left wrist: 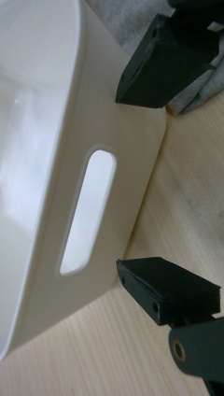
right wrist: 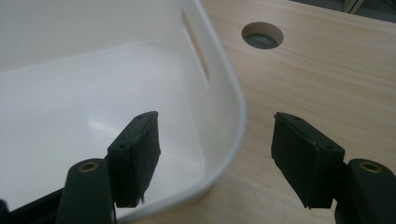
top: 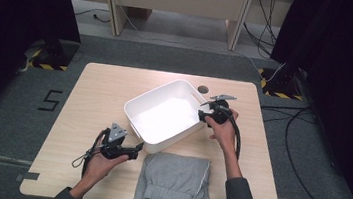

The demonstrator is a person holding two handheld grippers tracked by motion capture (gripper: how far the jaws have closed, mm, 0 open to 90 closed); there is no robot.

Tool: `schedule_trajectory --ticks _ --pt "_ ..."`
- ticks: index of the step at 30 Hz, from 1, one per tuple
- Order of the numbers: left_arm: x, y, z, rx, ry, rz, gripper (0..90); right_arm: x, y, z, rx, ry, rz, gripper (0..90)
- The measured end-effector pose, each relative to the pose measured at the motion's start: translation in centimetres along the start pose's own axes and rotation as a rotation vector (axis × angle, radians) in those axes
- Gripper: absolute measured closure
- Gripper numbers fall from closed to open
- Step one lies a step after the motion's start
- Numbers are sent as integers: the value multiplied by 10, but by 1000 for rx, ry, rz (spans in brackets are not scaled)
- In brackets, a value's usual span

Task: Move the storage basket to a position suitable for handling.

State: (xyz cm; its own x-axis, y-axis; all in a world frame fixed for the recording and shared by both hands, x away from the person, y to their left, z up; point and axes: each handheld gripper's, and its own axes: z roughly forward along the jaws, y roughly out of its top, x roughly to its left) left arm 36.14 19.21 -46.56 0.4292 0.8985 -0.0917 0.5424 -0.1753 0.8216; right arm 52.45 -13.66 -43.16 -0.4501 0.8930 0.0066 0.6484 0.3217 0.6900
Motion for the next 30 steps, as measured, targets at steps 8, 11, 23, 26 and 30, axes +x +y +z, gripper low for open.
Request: schedule_trajectory --ticks 8,11,23,26,30 --pt "16 1 11 -2 52 -58 159 28 -30 -25 28 -91 -32 232" --pt "22 2 16 2 67 -85 159 33 -41 -40 35 -66 20 197" --pt "14 -2 -11 -7 -19 -68 170 23 -51 -54 -10 27 57 236" --pt "5 -3 -18 -5 -53 -52 167 21 -53 -56 -31 42 46 235" --pt "-14 -2 -19 -22 -82 2 167 24 -57 -58 -39 37 56 232"
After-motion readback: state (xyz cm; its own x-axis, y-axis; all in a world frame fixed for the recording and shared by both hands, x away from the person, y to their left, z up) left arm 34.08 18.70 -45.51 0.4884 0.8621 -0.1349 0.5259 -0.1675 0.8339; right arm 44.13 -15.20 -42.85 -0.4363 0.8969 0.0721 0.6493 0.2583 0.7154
